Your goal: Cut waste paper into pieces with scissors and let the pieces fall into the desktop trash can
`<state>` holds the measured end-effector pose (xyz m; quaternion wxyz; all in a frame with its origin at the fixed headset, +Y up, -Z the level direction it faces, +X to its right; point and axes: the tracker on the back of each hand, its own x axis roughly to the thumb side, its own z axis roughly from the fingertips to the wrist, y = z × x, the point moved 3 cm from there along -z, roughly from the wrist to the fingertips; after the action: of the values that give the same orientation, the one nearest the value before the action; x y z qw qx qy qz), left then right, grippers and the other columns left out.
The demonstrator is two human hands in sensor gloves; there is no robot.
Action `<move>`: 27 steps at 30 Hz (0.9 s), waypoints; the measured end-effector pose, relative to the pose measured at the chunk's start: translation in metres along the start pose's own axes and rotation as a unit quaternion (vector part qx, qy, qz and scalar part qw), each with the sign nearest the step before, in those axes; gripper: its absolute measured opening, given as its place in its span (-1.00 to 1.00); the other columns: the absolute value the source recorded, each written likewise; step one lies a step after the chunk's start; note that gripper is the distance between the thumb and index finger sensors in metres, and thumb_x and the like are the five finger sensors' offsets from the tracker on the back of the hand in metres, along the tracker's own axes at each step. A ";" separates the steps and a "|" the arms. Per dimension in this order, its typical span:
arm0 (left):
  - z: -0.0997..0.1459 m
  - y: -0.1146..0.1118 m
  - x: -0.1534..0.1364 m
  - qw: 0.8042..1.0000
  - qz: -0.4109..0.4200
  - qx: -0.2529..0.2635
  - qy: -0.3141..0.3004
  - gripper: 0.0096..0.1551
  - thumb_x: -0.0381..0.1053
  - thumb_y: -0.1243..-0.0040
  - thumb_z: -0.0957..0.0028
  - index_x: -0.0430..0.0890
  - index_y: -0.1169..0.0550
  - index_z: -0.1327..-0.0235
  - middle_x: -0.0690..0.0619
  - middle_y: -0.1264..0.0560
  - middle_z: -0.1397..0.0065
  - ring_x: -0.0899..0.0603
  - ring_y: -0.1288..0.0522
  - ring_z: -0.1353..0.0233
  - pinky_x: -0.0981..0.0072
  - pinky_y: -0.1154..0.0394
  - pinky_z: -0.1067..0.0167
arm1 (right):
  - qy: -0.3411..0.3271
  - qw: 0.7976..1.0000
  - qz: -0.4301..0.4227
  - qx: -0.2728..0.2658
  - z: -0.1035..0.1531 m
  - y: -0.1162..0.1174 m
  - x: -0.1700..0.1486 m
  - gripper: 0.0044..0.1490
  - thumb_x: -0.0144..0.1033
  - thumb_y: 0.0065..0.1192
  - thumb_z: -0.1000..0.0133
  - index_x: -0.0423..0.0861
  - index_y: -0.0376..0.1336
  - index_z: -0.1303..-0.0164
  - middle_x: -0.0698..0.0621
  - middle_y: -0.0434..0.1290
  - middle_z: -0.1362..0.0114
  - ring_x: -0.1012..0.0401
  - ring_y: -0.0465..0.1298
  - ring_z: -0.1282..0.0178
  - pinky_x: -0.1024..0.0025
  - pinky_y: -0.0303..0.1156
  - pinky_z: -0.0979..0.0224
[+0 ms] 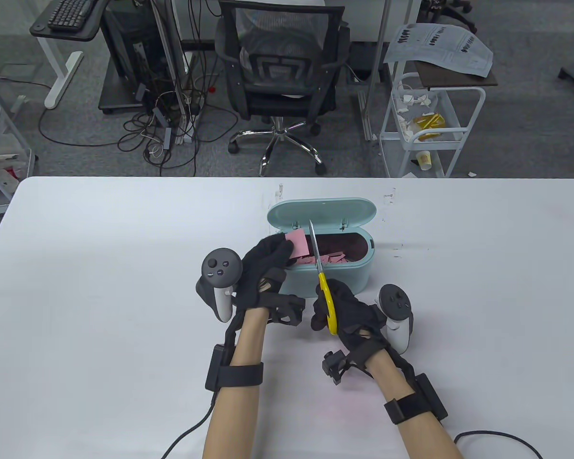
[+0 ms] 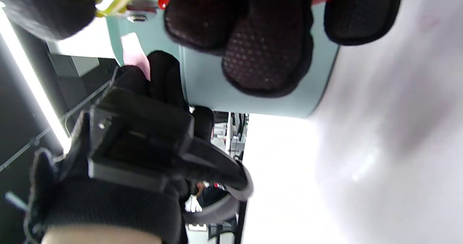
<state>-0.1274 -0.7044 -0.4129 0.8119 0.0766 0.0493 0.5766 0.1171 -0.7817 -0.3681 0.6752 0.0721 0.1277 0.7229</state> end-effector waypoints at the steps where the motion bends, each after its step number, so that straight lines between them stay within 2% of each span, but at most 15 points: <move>1: 0.000 0.000 0.000 1.000 0.000 0.000 0.000 -0.65 0.21 -0.36 0.01 0.18 -0.74 0.03 0.24 -0.85 0.06 0.10 -0.83 0.01 0.07 -0.55 -0.18 | 0.004 1.000 0.009 0.018 0.001 0.002 -0.002 0.10 0.44 0.05 0.08 -0.08 -0.12 -0.42 0.14 0.41 -0.17 0.05 0.58 -0.04 -0.27 0.30 -0.31; 4: 0.000 0.000 0.000 1.000 0.002 0.000 0.001 -0.65 0.21 -0.36 0.01 0.18 -0.74 0.02 0.24 -0.85 0.06 0.10 -0.83 0.01 0.07 -0.55 -0.18 | 0.007 0.998 0.016 0.066 0.003 0.010 -0.003 0.20 0.51 -0.02 0.08 -0.04 -0.31 -0.46 0.05 0.23 -0.37 -0.04 0.43 -0.30 -0.35 0.17 -0.37; 5: 0.000 0.000 -0.001 1.000 0.004 0.000 0.002 -0.65 0.21 -0.36 0.01 0.18 -0.74 0.03 0.25 -0.85 0.06 0.10 -0.83 0.01 0.07 -0.55 -0.18 | 0.008 0.997 0.027 0.074 0.004 0.012 -0.003 0.24 0.55 -0.03 0.08 -0.05 -0.34 -0.46 0.05 0.20 -0.39 -0.05 0.41 -0.32 -0.35 0.16 -0.38; 10: 0.000 0.001 -0.001 1.000 0.010 0.000 0.004 -0.65 0.21 -0.36 0.01 0.18 -0.74 0.02 0.24 -0.85 0.05 0.10 -0.83 0.00 0.07 -0.55 -0.18 | 0.024 0.996 0.041 0.077 0.007 0.016 -0.008 0.26 0.54 -0.03 0.10 -0.08 -0.34 -0.45 0.04 0.20 -0.38 -0.06 0.42 -0.31 -0.37 0.15 -0.39; 16: 0.000 0.001 -0.001 1.000 0.009 0.000 0.004 -0.65 0.21 -0.36 0.01 0.17 -0.74 0.02 0.24 -0.85 0.05 0.10 -0.83 0.00 0.07 -0.55 -0.19 | 0.001 0.997 0.040 0.064 0.008 0.015 -0.004 0.26 0.57 -0.01 0.12 -0.08 -0.29 -0.45 0.07 0.26 -0.32 -0.03 0.47 -0.24 -0.34 0.21 -0.36; 27: 0.000 0.001 0.000 1.000 0.007 -0.002 0.003 -0.64 0.20 -0.37 0.02 0.17 -0.74 0.02 0.22 -0.85 0.05 0.09 -0.83 0.00 0.06 -0.54 -0.19 | 0.003 0.998 0.040 0.057 0.001 0.022 0.000 0.25 0.57 -0.02 0.12 -0.09 -0.25 -0.45 0.07 0.30 -0.29 -0.01 0.50 -0.18 -0.33 0.26 -0.33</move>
<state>-0.1286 -0.7044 -0.4130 0.8077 0.0731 0.0500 0.5829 0.0966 -0.7831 -0.3615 0.6404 0.1138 0.1678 0.7408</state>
